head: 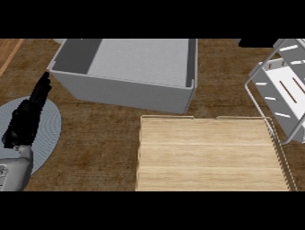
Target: Pick the lemon from the tray and place it in the tiered basket
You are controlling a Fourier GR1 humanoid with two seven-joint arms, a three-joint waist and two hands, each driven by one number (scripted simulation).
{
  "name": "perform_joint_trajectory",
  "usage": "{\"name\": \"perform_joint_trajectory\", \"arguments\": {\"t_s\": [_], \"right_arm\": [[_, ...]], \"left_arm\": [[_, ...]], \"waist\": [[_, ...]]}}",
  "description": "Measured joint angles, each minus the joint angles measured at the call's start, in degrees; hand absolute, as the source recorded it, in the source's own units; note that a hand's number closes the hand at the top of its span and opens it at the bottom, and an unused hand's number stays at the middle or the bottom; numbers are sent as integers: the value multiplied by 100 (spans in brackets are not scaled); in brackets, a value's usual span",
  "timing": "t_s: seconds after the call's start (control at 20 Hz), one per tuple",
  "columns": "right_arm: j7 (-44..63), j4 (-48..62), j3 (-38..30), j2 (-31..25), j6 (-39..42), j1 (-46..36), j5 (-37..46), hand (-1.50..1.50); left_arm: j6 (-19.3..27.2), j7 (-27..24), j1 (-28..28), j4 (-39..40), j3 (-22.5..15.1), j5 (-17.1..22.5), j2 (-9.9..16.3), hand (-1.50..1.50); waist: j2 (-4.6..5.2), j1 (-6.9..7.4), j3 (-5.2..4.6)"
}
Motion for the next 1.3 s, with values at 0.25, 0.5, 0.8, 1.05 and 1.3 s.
{"name": "perform_joint_trajectory", "arguments": {"t_s": [0.25,0.5,0.8,1.05,1.3], "right_arm": [[-41,916,-173,182,318,-166,-187,-150],[-212,1398,-453,401,373,-440,-433,-150],[-493,1753,-1017,394,315,-651,-892,-150],[-261,1802,-1452,-15,529,-779,-1232,-150],[-218,2547,-1865,-707,1090,-753,-1478,-150]], "left_arm": [[-13,-1,59,-33,-47,-30,-60,0],[22,-5,59,2,-39,-115,-91,0],[48,97,110,-137,-11,-137,-142,0],[11,64,128,-103,41,-129,-139,0],[-18,88,82,-88,50,-136,-147,0]], "waist": [[17,23,16],[28,6,30],[36,-5,41],[33,-46,48],[57,-30,56]]}}
